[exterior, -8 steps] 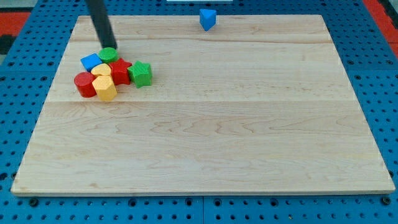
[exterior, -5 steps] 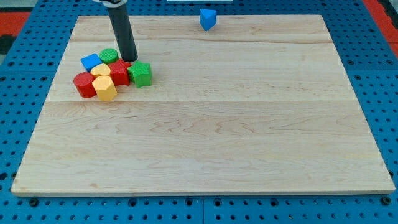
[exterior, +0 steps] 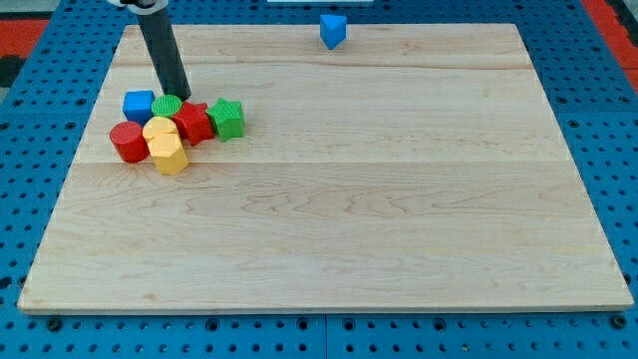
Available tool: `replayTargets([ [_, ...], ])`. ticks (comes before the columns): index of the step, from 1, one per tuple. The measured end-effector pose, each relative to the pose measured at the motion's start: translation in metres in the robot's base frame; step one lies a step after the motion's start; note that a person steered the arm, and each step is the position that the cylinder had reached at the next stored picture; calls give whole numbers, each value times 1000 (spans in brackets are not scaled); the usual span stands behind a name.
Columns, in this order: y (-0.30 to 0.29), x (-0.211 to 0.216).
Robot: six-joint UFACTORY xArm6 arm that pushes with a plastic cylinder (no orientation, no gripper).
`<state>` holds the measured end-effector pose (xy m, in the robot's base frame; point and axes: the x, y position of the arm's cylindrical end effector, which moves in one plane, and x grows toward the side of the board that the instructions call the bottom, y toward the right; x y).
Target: Push the green star to the top right of the green circle
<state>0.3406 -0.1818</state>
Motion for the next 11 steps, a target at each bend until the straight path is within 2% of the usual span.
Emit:
replayTargets([
  [1, 7, 13],
  [3, 18, 7],
  [4, 58, -10],
  [5, 138, -4],
  [6, 183, 43],
  [7, 162, 81],
  [8, 99, 76],
  [9, 73, 61],
  [11, 78, 34],
])
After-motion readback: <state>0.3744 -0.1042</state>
